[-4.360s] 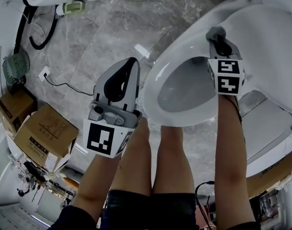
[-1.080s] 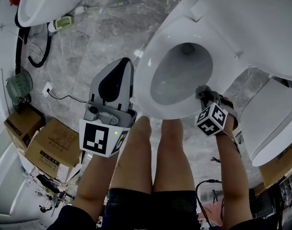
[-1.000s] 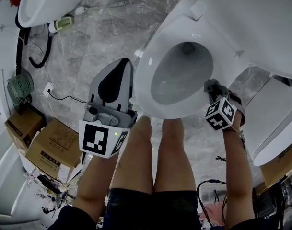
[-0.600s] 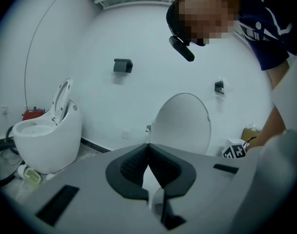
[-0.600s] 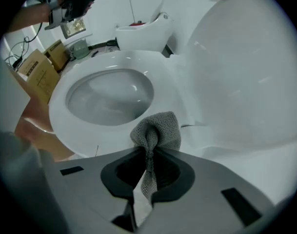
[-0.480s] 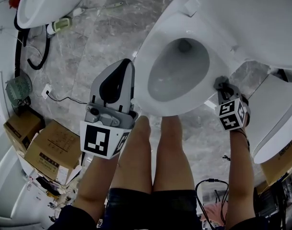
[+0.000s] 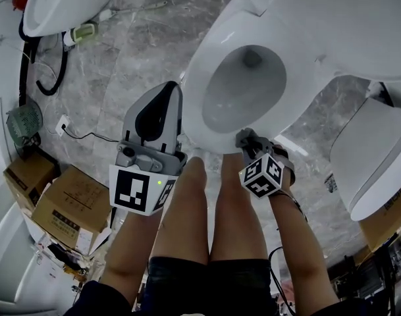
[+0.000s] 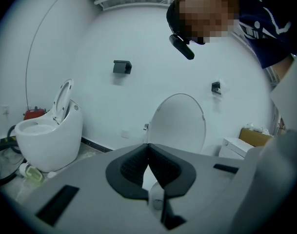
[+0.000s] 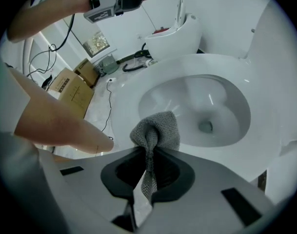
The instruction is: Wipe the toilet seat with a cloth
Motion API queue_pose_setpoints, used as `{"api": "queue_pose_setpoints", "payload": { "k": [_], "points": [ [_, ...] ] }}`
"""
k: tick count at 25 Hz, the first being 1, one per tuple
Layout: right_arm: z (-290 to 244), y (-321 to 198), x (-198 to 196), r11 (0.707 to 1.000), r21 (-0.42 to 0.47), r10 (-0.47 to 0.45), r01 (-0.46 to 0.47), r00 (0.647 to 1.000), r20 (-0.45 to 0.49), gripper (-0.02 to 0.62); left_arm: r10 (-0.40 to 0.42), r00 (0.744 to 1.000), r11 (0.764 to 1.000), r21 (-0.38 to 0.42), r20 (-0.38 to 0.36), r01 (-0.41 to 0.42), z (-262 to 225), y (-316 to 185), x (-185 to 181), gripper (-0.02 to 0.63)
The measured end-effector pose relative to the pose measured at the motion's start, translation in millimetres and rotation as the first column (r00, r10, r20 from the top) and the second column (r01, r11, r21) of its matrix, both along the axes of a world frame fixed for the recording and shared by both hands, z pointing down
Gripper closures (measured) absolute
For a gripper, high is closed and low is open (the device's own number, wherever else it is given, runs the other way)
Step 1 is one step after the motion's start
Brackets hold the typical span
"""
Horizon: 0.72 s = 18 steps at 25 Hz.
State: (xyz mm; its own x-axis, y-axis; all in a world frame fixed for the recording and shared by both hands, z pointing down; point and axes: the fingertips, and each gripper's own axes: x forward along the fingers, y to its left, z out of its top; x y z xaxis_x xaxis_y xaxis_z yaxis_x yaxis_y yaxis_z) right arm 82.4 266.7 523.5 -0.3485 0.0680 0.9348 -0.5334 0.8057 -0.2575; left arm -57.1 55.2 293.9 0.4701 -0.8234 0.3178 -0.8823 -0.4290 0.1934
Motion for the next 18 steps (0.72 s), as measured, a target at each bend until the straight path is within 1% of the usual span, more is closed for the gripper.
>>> {"api": "queue_pose_setpoints", "payload": {
  "k": [3,8,11,13,15,16,18],
  "points": [
    [1,-7,16,0.999,0.016,0.050,-0.050,0.999,-0.013,0.546,0.003,1.000,1.000,-0.001,0.000,-0.003,1,8,-3,0.594],
    [0,-40,71,0.983,0.117,0.157,-0.143,0.981,-0.118,0.546,0.022,1.000,1.000,0.002,-0.002,-0.022,-2,21,-9,0.594],
    [-2,-47,86,0.973,0.151,0.198,-0.175,0.968,-0.155,0.546,0.029,1.000,1.000,0.007,-0.004,-0.029,-6,28,-14,0.594],
    [-3,-39,79,0.974,0.142,0.196,-0.174,0.968,-0.159,0.546,0.031,0.999,0.999,0.012,-0.007,-0.031,-10,33,-18,0.594],
    [-4,-22,57,0.978,0.102,0.196,-0.184,0.972,-0.127,0.546,0.035,0.999,0.999,0.018,-0.010,-0.035,-15,38,-21,0.594],
    [-4,-12,42,0.979,0.066,0.201,-0.195,0.975,-0.096,0.546,0.038,0.999,0.999,0.020,-0.012,-0.038,-17,41,-22,0.594],
    [-5,12,4,0.976,-0.034,0.216,-0.217,0.976,-0.014,0.546,0.045,0.999,0.999,0.024,-0.013,-0.045,-21,45,-25,0.594]
  ]
}}
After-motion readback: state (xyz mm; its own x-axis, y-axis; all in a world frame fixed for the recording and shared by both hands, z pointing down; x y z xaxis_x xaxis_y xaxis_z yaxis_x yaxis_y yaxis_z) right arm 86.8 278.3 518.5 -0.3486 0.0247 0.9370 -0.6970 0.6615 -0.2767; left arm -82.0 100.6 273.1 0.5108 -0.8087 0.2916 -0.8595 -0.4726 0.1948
